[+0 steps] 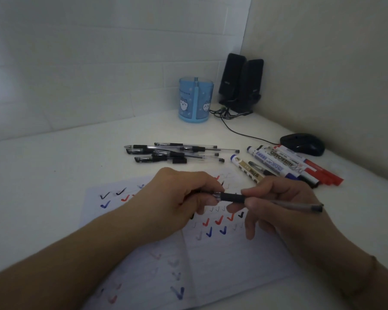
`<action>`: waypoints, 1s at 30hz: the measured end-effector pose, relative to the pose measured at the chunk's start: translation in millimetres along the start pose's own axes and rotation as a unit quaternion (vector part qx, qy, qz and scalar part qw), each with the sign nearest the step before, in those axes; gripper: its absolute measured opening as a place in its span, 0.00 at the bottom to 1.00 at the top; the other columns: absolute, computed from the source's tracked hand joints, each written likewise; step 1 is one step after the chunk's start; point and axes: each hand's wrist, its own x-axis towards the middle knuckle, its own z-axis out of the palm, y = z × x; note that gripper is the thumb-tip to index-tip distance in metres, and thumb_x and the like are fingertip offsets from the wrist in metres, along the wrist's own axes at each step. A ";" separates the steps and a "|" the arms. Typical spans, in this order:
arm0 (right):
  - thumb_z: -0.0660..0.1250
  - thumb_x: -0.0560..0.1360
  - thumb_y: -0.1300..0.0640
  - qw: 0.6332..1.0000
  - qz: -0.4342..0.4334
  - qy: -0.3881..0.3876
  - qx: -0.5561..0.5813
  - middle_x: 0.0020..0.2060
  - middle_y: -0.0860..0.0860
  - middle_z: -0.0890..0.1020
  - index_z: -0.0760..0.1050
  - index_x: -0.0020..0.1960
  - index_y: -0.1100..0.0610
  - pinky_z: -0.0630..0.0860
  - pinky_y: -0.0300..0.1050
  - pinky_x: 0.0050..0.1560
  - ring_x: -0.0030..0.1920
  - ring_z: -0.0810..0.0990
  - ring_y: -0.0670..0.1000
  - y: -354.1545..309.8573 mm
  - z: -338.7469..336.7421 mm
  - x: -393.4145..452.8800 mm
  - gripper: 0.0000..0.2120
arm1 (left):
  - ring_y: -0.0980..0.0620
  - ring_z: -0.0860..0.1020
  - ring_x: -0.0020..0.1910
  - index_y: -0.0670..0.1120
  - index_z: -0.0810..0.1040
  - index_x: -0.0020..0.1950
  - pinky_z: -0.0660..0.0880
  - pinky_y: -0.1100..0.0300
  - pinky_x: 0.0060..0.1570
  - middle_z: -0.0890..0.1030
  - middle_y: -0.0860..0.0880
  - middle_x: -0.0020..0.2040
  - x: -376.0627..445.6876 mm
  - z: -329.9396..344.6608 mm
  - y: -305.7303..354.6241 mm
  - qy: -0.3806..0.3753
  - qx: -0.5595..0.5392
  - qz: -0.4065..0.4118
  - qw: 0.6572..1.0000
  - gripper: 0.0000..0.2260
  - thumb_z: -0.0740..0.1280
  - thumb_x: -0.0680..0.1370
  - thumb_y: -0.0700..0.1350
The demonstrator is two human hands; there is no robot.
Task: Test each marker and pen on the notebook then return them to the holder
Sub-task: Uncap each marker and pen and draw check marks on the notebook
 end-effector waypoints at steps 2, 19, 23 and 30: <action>0.68 0.65 0.62 1.000 0.000 0.005 0.013 0.37 0.57 0.86 0.77 0.39 0.66 0.71 0.34 0.22 0.23 0.79 0.55 -0.8 2.9 -1.7 0.07 | 0.60 0.80 0.34 0.52 0.81 0.53 0.77 0.61 0.37 0.82 0.56 0.35 -0.3 0.2 -1.7 0.010 -0.001 0.004 1.000 0.09 0.67 0.76 0.42; 0.53 0.79 0.65 0.966 -0.090 0.242 0.003 0.48 0.62 0.80 0.76 0.50 0.56 0.79 0.44 0.43 0.45 0.83 0.52 -6.9 -51.0 5.7 0.13 | 0.53 0.74 0.60 0.51 0.75 0.62 0.69 0.57 0.61 0.77 0.54 0.60 7.9 -11.1 -37.0 0.089 0.186 -0.118 0.971 0.18 0.61 0.74 0.55; 0.61 0.78 0.61 0.887 -0.007 0.236 -0.396 0.39 0.48 0.78 0.71 0.51 0.49 0.77 0.41 0.31 0.34 0.78 0.46 9.0 -48.6 10.6 0.07 | 0.46 0.75 0.56 0.48 0.78 0.57 0.70 0.52 0.58 0.80 0.51 0.57 10.1 -16.2 -56.8 0.131 0.229 -0.165 0.950 0.16 0.63 0.72 0.52; 0.69 0.72 0.51 0.812 0.057 0.206 -0.543 0.37 0.43 0.75 0.70 0.46 0.46 0.68 0.44 0.43 0.43 0.72 0.48 17.3 -46.5 13.8 0.08 | 0.44 0.73 0.57 0.51 0.76 0.62 0.70 0.48 0.55 0.79 0.50 0.57 9.7 -18.9 -70.1 0.113 0.259 -0.211 0.936 0.15 0.68 0.75 0.45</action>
